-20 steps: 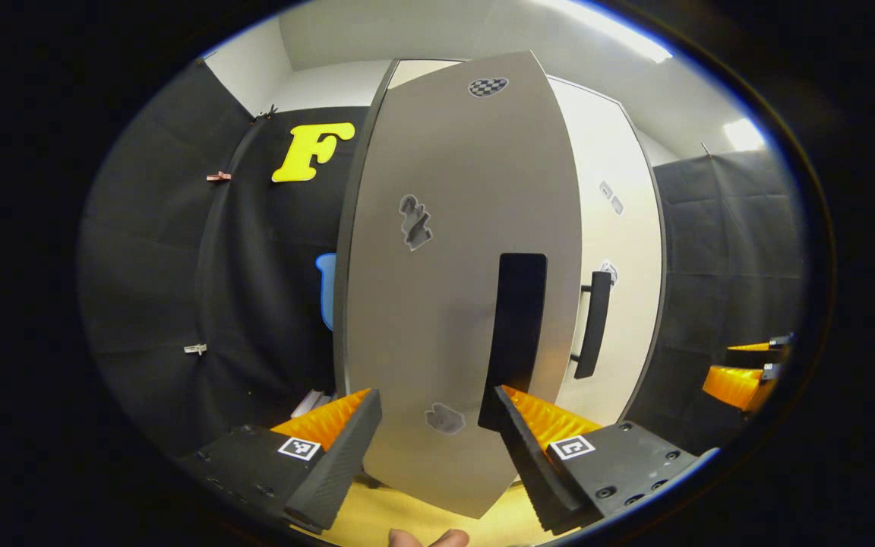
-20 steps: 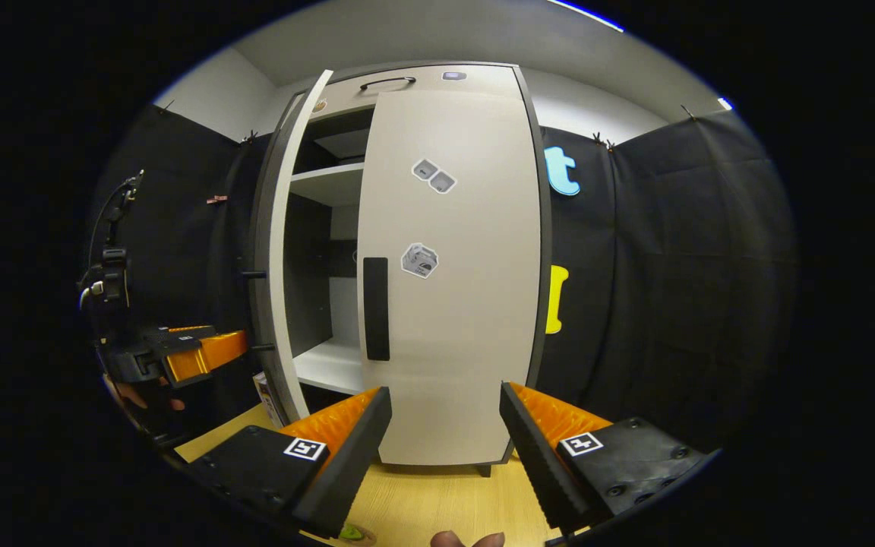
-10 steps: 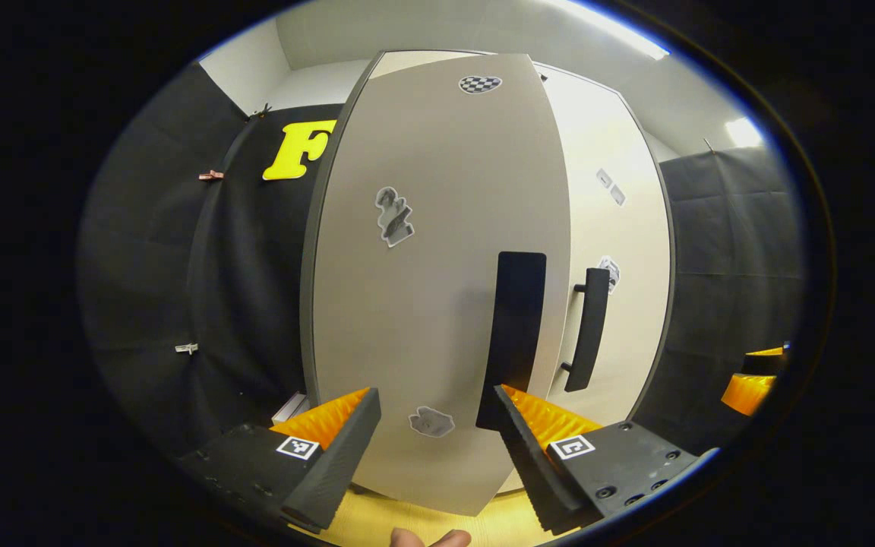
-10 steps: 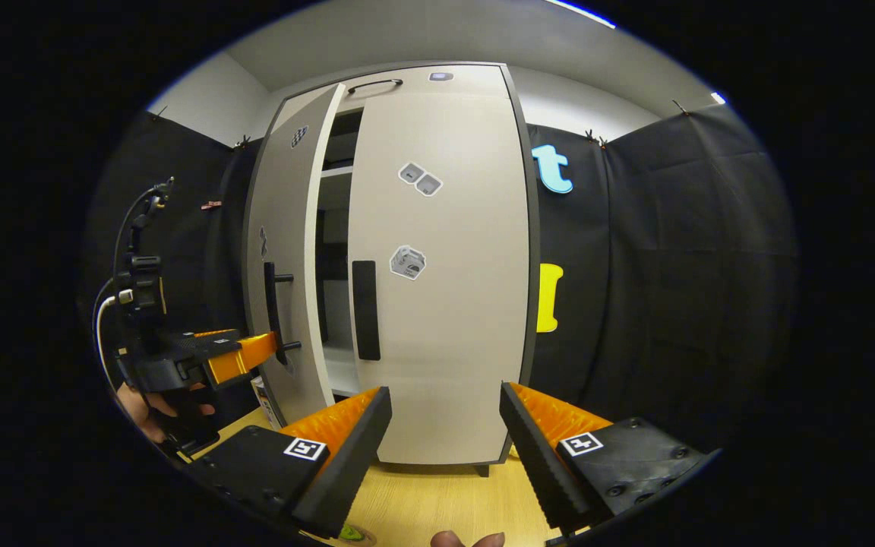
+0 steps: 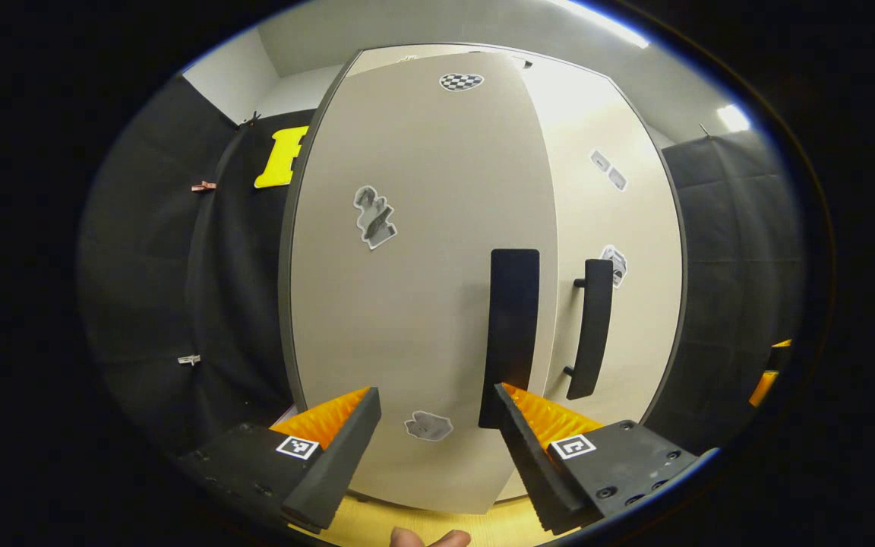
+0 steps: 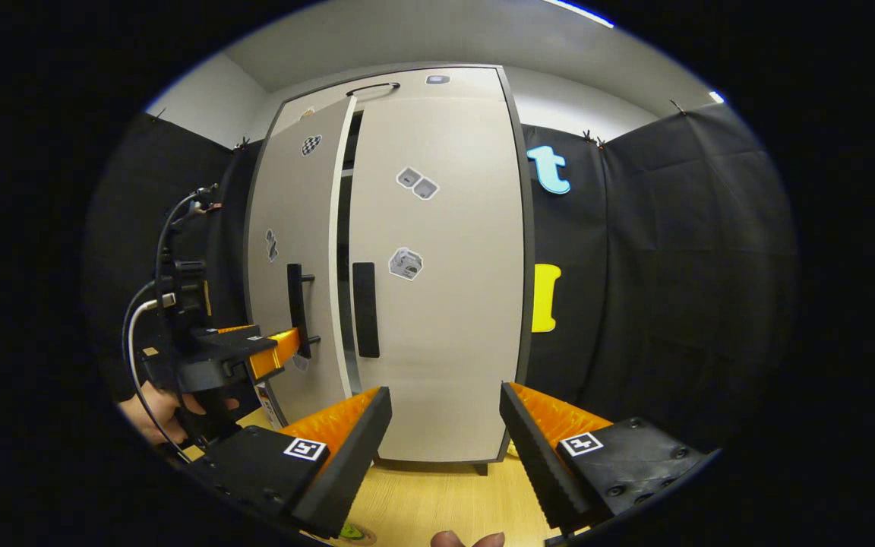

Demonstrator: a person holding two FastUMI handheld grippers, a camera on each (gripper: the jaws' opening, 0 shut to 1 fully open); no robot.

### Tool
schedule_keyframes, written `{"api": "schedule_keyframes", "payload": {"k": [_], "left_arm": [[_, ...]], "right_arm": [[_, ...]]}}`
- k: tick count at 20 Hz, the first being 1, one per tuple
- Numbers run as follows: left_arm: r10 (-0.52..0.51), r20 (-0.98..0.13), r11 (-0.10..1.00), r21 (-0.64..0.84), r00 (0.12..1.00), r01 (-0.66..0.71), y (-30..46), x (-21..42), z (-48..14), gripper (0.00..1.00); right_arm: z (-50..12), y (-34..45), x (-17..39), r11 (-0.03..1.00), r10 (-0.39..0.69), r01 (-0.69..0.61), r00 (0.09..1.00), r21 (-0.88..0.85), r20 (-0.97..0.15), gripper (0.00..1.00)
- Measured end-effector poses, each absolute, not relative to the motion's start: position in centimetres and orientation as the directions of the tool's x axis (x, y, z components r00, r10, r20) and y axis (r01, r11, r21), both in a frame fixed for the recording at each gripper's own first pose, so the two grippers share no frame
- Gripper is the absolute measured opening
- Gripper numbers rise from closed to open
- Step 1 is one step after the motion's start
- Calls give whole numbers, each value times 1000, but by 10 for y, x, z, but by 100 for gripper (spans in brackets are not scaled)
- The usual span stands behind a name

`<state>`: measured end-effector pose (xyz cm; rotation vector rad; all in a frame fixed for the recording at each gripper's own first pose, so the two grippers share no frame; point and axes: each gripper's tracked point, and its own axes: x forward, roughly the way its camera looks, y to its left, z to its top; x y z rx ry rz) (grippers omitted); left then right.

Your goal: Grasp the bottle in the cabinet with the left hand and place it on the coaster, then close the right door with the right hand and the left door with the left hand.

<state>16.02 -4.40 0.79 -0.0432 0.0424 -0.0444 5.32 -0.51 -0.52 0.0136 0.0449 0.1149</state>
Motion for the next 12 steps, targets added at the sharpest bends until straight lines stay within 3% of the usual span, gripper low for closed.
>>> {"api": "schedule_keyframes", "payload": {"k": [12], "left_arm": [[-44,-54,999,-28,998,43,-38,151,8,95]], "right_arm": [[-6,-9,45,993,119,-118,992,22,-52,95]]}}
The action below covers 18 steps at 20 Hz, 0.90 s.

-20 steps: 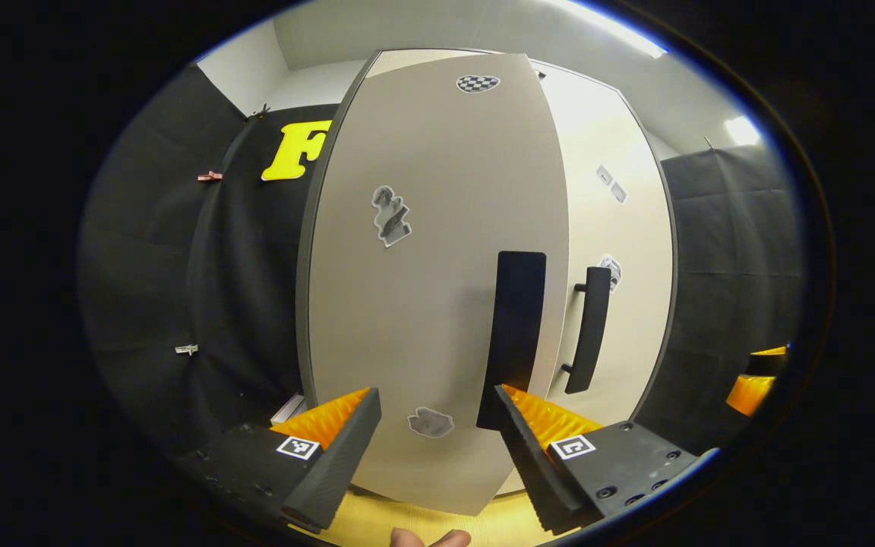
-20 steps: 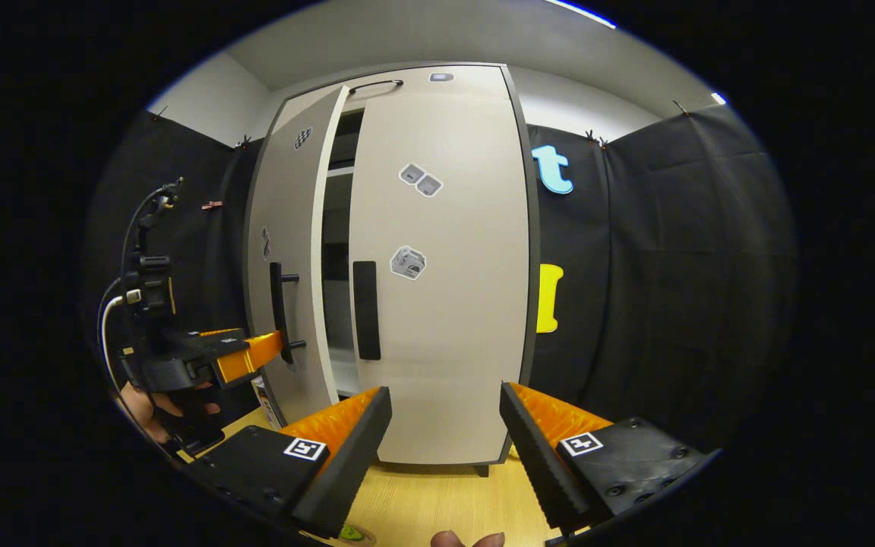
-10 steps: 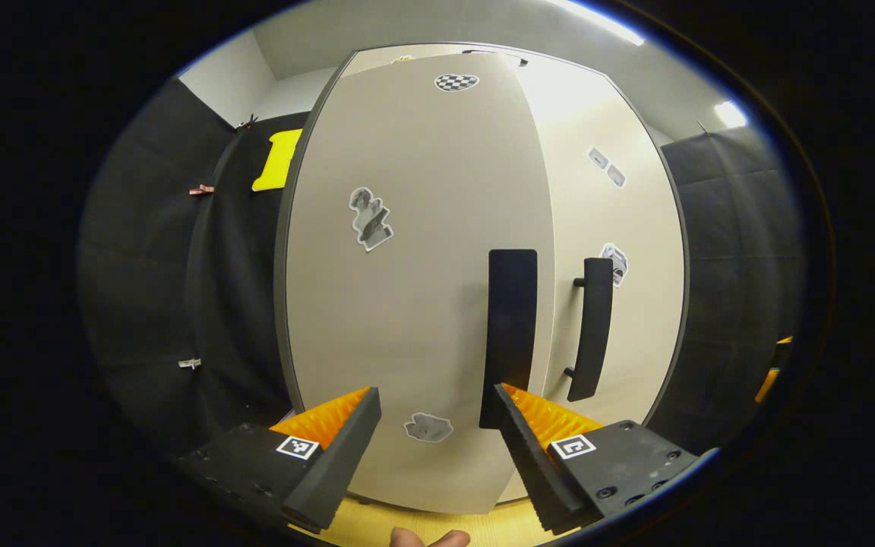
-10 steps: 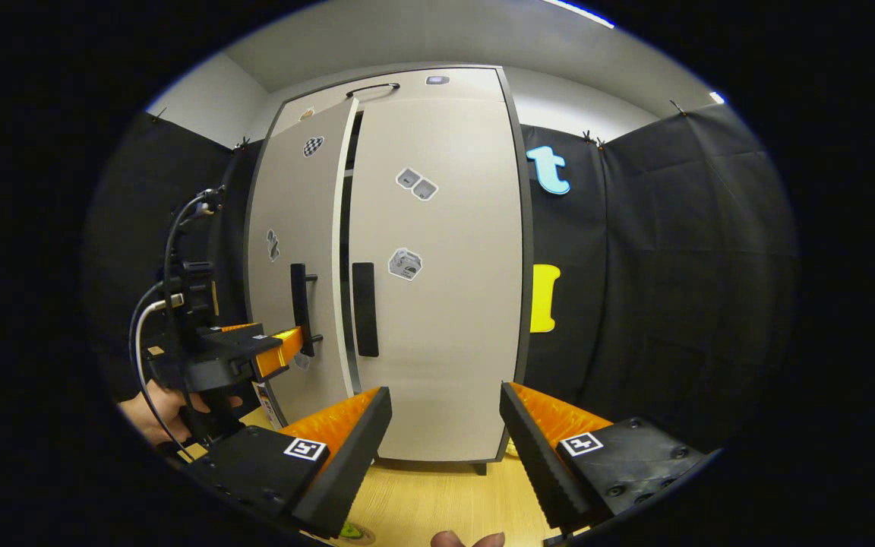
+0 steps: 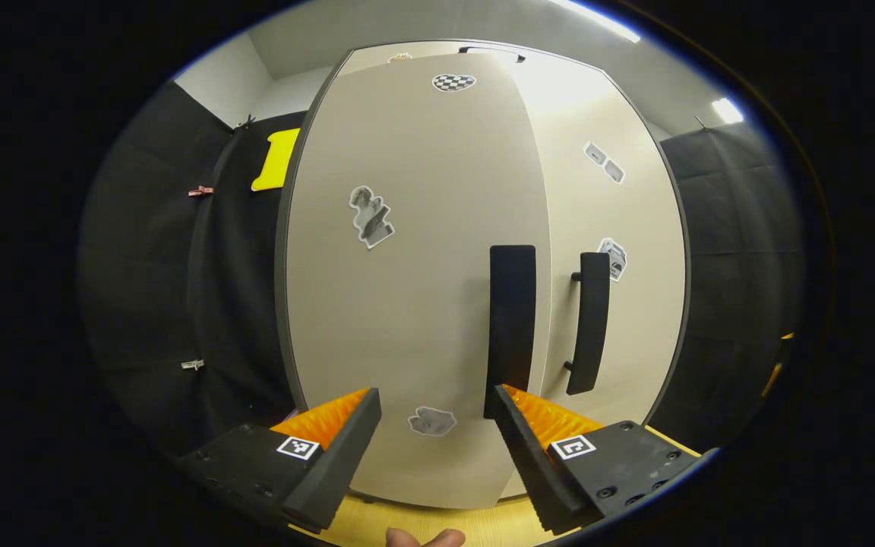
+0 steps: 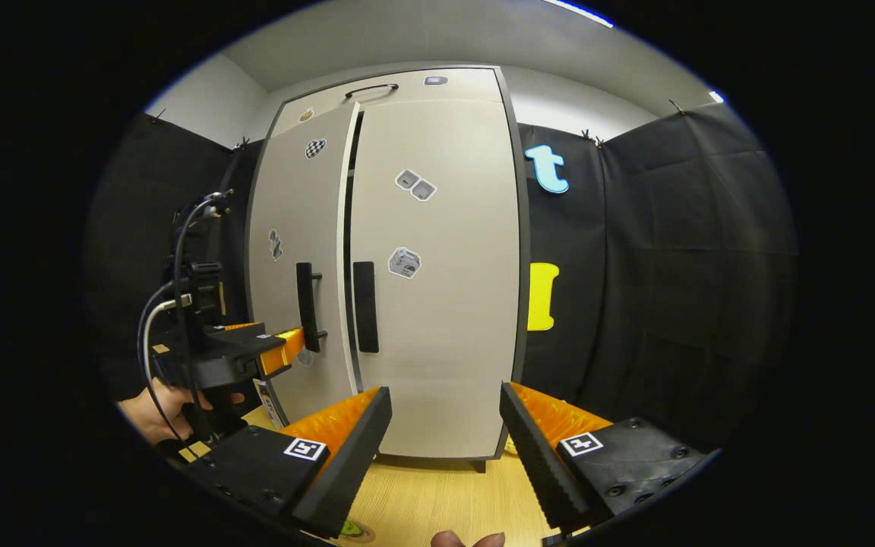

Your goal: Grasp the bottle in the cabinet with the left hand and place it on the coaster, then close the right door with the right hand and the left door with the left hand.

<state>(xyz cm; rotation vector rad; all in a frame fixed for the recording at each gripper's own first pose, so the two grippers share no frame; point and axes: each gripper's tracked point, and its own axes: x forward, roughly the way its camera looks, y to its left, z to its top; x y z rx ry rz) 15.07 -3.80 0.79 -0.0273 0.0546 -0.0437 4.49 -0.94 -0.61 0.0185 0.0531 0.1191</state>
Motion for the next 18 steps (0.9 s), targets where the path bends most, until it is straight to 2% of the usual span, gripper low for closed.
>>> {"api": "schedule_keyframes", "payload": {"k": [7,18], "left_arm": [[-45,-5,999,-6,999,45,-20,96,30,95],[-24,1,999,30,1000,24,9,21,47,95]], "right_arm": [[-4,-7,38,992,123,-122,991,24,-45,96],[4,14,28,990,135,-134,990,32,-27,96]]}}
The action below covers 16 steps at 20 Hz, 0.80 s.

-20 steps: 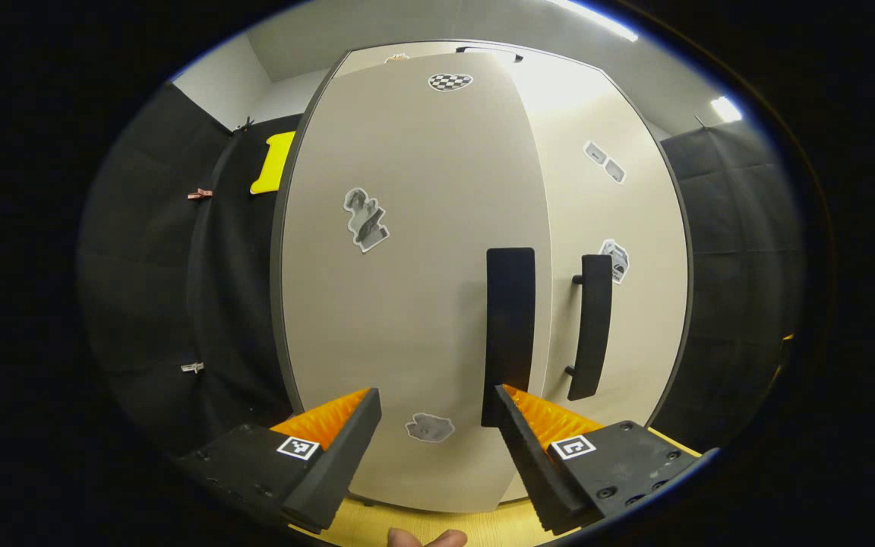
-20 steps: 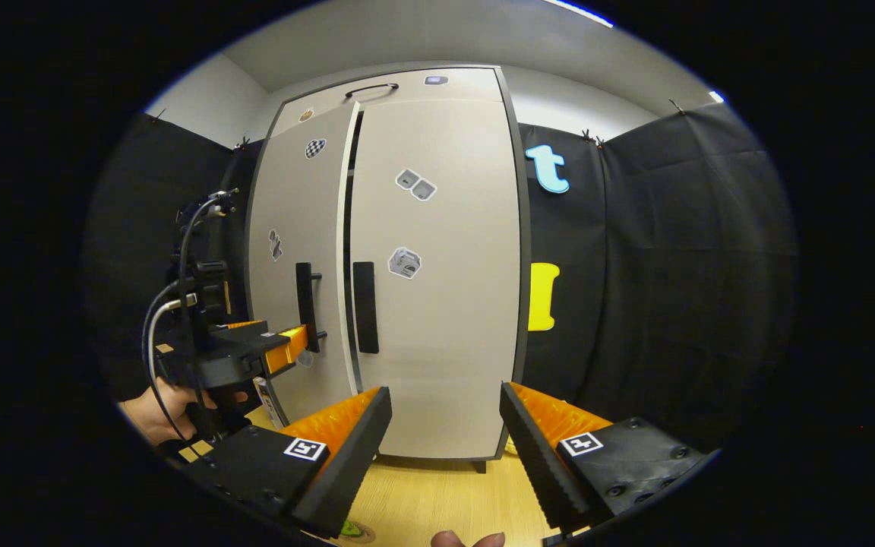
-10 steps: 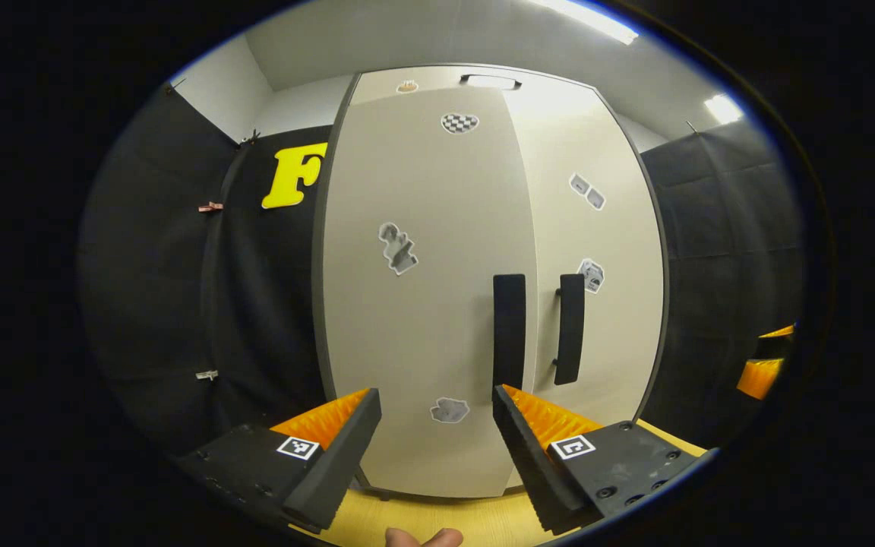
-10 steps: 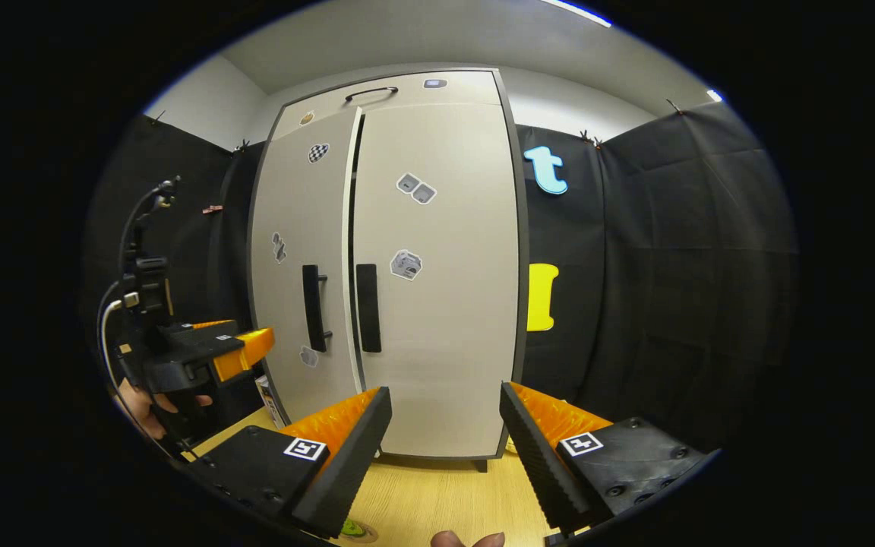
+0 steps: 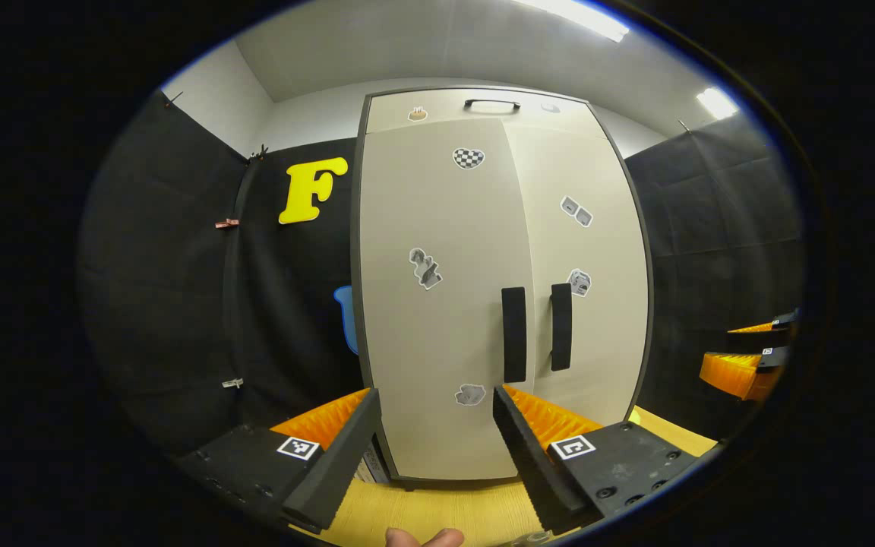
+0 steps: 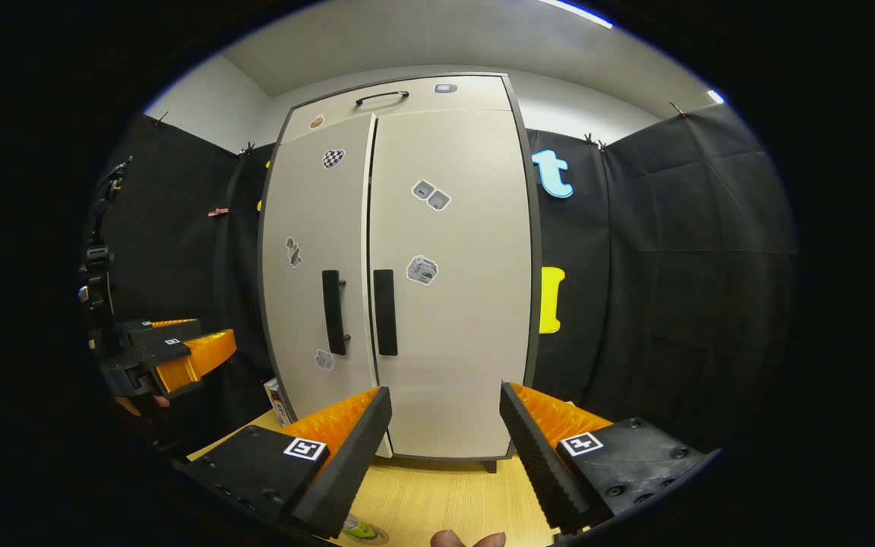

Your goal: Grasp the bottle in the cabinet with the left hand and place it on the coaster, then close the right door with the right hand and the left door with the left hand.

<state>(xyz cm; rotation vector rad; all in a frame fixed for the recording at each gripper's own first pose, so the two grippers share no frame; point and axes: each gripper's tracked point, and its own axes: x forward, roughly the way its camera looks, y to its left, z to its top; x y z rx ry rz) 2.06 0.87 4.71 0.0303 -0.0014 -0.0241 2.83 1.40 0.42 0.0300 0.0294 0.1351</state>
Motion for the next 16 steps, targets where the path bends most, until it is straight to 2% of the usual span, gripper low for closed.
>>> {"api": "schedule_keyframes", "payload": {"k": [16], "left_arm": [[6,-36,999,-31,999,-7,37,-23,31,95]], "right_arm": [[10,25,11,993,110,-110,994,36,0,95]]}}
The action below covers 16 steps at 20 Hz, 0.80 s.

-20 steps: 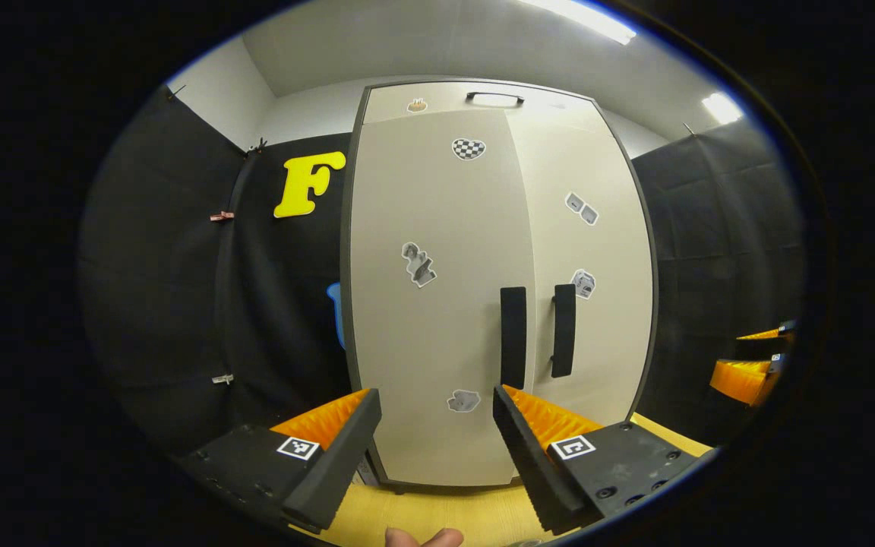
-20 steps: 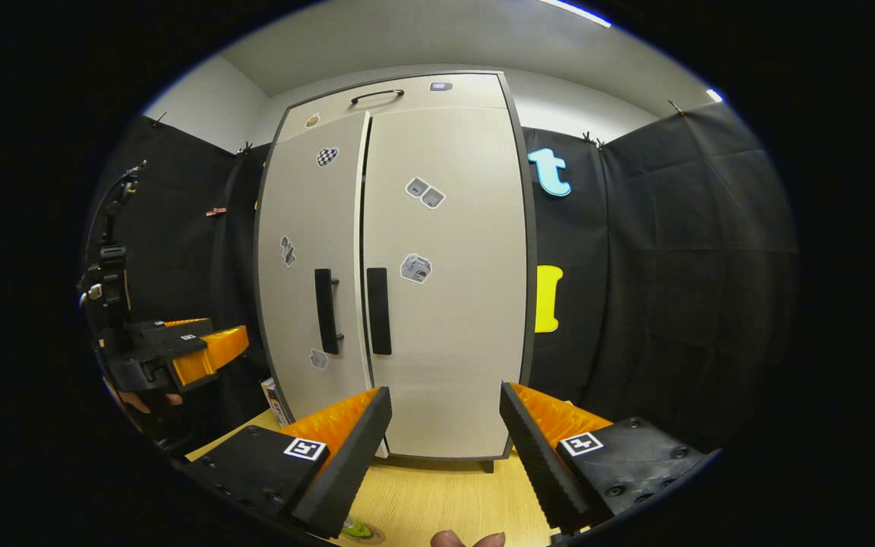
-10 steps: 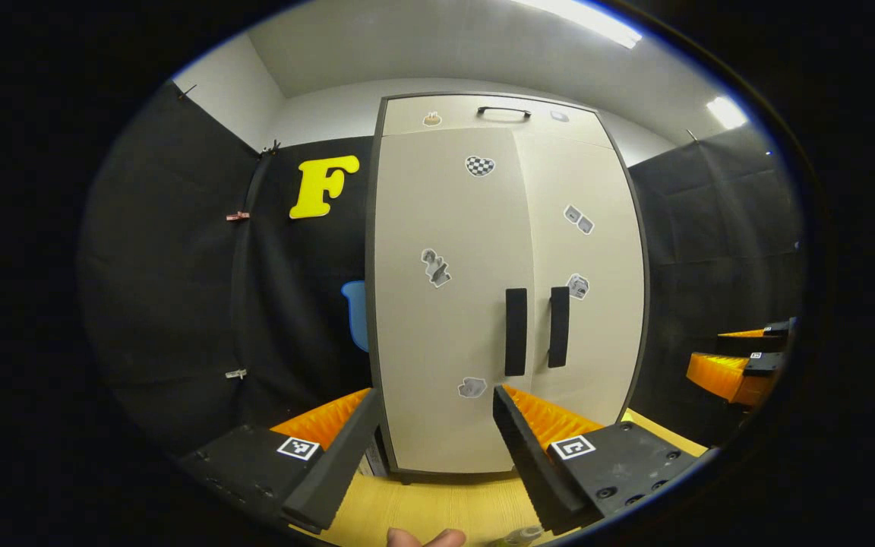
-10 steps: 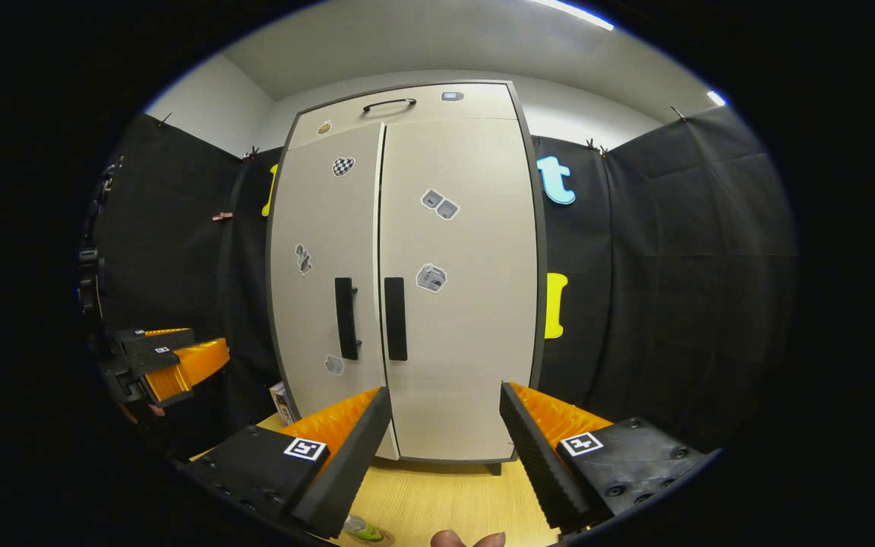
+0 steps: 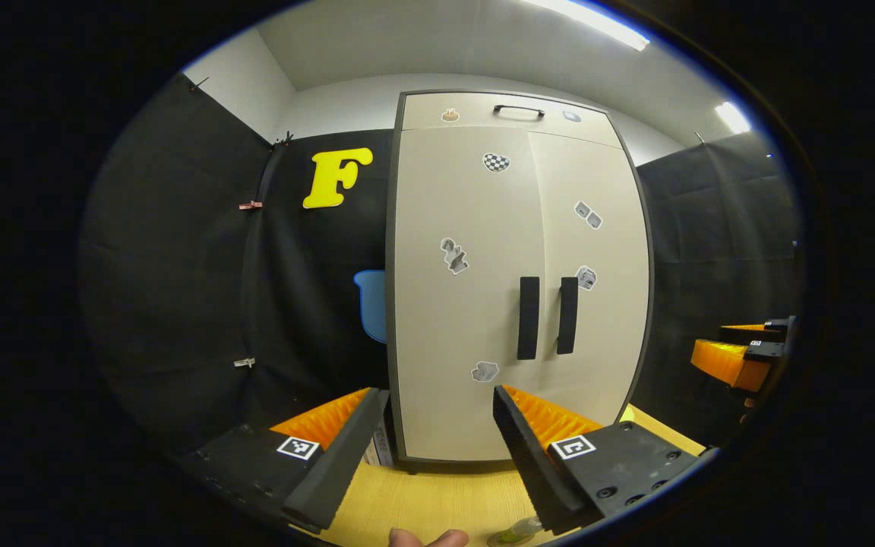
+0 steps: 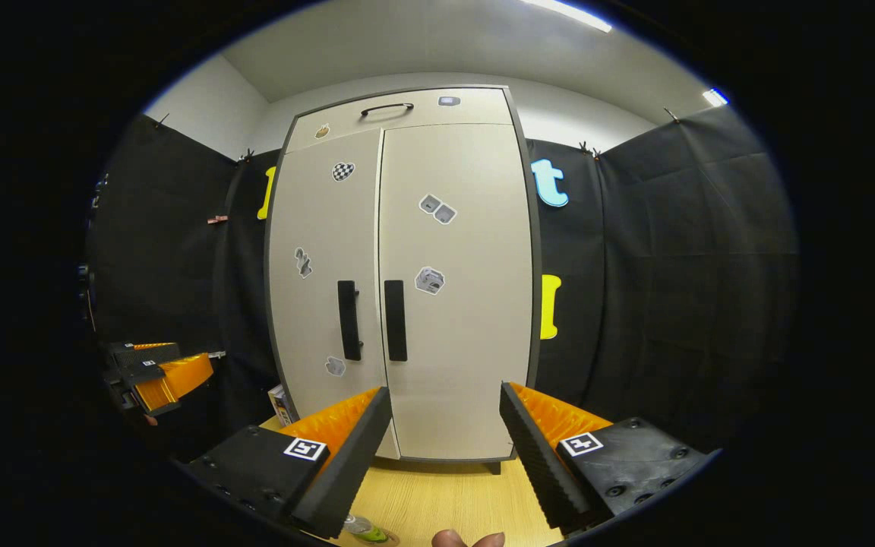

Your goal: Grasp the bottle in the cabinet with the left hand and place it on the coaster, then close the right door with the right hand and the left door with the left hand.

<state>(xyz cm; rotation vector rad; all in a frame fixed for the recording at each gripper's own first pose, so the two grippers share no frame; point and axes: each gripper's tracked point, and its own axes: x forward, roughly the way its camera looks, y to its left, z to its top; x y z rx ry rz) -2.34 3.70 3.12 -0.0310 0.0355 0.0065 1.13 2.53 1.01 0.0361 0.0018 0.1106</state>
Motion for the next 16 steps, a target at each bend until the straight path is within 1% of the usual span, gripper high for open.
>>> {"api": "schedule_keyframes", "payload": {"k": [16], "left_arm": [[-22,-33,1000,5,999,22,25,-22,29,95]], "right_arm": [[10,26,8,995,98,-98,995,35,7,96]]}}
